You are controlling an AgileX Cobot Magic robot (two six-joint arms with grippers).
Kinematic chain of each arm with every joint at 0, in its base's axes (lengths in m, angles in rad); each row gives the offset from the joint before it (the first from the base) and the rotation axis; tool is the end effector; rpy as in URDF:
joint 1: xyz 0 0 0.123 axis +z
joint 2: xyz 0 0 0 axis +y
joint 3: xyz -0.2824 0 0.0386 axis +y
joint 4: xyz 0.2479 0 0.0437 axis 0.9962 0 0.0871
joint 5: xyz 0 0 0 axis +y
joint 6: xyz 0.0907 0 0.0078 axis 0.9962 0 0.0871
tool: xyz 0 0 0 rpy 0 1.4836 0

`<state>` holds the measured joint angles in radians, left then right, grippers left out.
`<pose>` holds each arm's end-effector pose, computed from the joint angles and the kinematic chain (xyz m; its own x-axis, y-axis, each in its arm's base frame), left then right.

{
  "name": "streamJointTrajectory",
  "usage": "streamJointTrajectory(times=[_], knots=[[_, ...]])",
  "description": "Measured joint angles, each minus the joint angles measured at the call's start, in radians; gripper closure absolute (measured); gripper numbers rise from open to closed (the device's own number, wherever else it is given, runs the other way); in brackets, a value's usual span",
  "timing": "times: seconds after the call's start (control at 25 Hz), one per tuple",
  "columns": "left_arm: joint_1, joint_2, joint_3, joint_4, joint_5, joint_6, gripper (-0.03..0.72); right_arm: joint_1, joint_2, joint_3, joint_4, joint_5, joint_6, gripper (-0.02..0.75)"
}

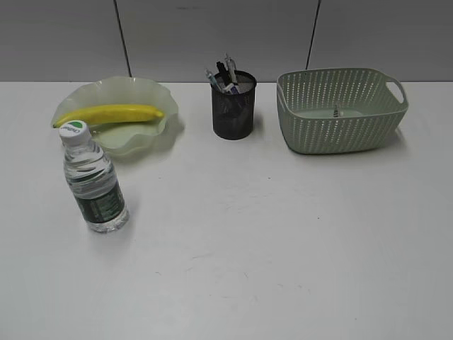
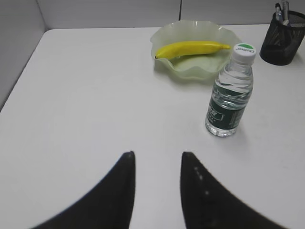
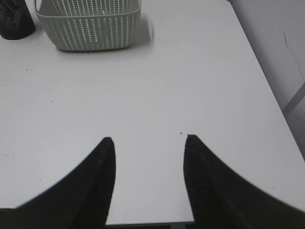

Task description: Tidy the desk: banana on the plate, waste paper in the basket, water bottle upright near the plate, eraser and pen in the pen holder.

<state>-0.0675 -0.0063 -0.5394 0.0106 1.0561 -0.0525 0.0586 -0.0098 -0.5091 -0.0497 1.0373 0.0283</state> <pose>-0.0104 0.0015 0.2883 -0.4121 -0.0195 -0.9109 0.0396 0.9984 -0.0393 -0.0063 -0.0043 0.2816 -0.4168 -0.0214 -0.9087 -0.0185 0.9997 -0.0151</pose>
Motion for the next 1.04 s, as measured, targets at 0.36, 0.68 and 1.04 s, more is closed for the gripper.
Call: streamJointTrajectory(times=[0.36,0.68,1.04], knots=[[0.000,0.000,0.000,0.000,0.000,0.000,0.449,0.000,0.000,0.000,0.000,0.000,-0.001,0.357],[0.000,0.000,0.000,0.000,0.000,0.000,0.449,0.000,0.000,0.000,0.000,0.000,-0.001,0.357],[0.000,0.000,0.000,0.000,0.000,0.000,0.450,0.000,0.000,0.000,0.000,0.000,-0.001,0.357]])
